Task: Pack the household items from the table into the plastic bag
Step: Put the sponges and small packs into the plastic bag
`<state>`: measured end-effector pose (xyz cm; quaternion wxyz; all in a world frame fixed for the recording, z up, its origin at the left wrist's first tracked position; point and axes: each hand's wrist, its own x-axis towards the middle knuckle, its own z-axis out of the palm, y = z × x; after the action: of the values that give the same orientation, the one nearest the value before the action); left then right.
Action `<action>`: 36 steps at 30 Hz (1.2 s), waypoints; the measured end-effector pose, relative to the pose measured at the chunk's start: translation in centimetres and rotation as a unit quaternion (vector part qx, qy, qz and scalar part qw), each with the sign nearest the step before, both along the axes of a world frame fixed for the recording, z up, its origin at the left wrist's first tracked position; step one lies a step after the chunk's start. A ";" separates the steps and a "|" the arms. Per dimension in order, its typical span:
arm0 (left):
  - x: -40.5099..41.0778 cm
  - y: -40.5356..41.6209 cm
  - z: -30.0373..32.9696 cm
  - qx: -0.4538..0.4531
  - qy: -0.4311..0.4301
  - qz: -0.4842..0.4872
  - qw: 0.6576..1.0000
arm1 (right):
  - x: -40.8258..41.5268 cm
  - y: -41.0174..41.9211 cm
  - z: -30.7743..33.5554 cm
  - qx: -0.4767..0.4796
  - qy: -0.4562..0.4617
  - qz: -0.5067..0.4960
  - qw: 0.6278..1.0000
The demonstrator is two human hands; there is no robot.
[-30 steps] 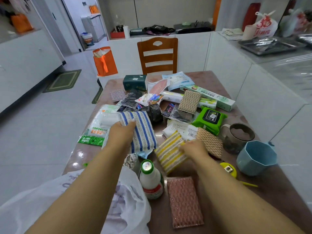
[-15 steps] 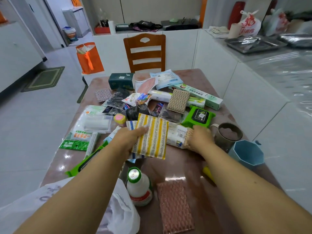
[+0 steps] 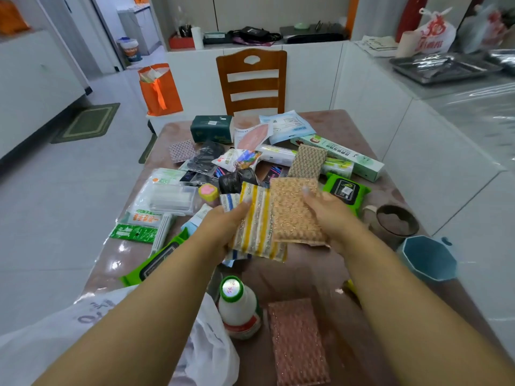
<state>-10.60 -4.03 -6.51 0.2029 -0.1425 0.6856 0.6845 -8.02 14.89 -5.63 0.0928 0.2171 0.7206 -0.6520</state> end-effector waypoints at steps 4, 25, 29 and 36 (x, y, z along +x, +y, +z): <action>0.7 0.5 0.4 0.048 -0.001 -0.042 0.998 | -0.7 -3.7 -2.4 -0.033 -0.009 -0.040 0.999; 5.5 -7.7 6.1 0.068 0.090 0.091 0.989 | 2.8 -2.4 7.5 -0.231 0.127 -0.013 0.964; 8.2 -10.4 7.6 0.050 0.109 0.098 0.988 | 3.1 -9.3 9.1 -0.307 0.119 0.006 0.944; 13.1 -15.5 6.6 0.092 -0.016 0.111 0.989 | 6.9 -19.1 6.0 -0.240 0.002 0.167 0.956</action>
<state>2.47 -19.51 0.05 0.1484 -0.2091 0.5962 0.7607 -1.13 -4.24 0.40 0.2485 0.0641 0.5686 -0.7815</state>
